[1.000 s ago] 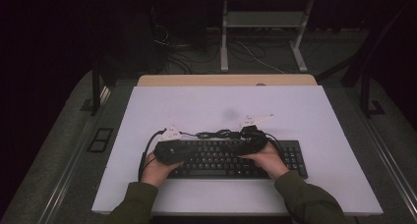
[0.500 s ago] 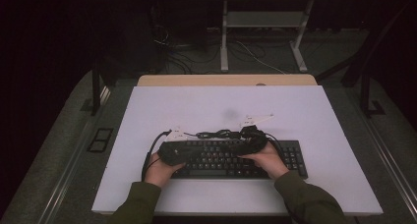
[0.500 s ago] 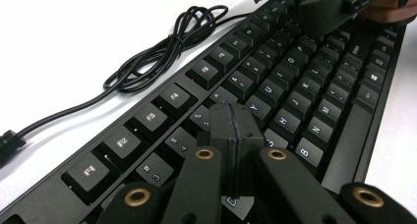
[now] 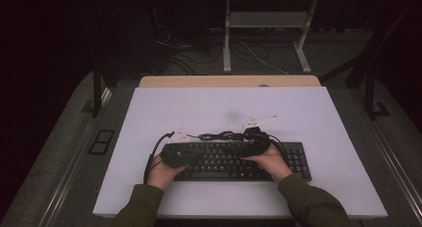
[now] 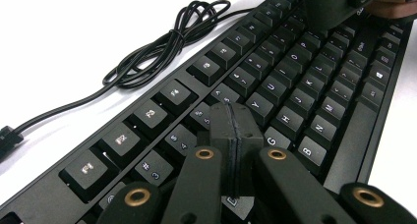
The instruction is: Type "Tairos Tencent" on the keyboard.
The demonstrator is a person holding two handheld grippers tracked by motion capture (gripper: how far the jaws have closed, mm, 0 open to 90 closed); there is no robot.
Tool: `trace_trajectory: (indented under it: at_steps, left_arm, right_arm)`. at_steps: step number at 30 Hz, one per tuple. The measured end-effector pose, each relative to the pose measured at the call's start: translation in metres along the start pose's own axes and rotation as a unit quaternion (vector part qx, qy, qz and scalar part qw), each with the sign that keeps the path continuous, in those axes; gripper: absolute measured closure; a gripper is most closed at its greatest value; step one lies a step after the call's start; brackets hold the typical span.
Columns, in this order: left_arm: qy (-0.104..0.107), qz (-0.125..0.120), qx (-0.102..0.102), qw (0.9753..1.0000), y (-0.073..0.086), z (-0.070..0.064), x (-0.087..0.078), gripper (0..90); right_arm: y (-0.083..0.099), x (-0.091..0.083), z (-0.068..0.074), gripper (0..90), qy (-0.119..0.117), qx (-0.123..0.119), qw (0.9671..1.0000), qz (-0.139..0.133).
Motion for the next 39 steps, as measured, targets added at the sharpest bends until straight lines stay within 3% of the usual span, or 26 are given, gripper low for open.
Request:
trace_trajectory:
  at_steps: [11,30,39]
  left_arm:
    - [-0.004,0.009,0.001,0.9999,0.001,-0.001,0.001,88.8]
    - [0.003,-0.012,-0.008,0.9999,-0.004,-0.002,-0.010,88.6]
    - [0.004,-0.023,-0.008,0.9997,-0.004,-0.001,-0.016,77.4]
  right_arm:
    - [-0.001,0.000,0.000,33.2,0.001,-0.001,1.0000,-0.002]
    - [-0.001,-0.002,-0.001,33.2,0.001,0.000,1.0000,-0.004]
    - [-0.002,-0.003,0.000,37.7,-0.004,-0.003,1.0000,-0.008]
Point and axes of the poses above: each handheld gripper's, and its own axes: x roughly forward along the jaws, y roughly out of its underside, z roughly to its left, the point moved 10 cm from there along x, roughly forward along the jaws, and after that the axes turned 10 degrees about -x, right-handed, at the moved point
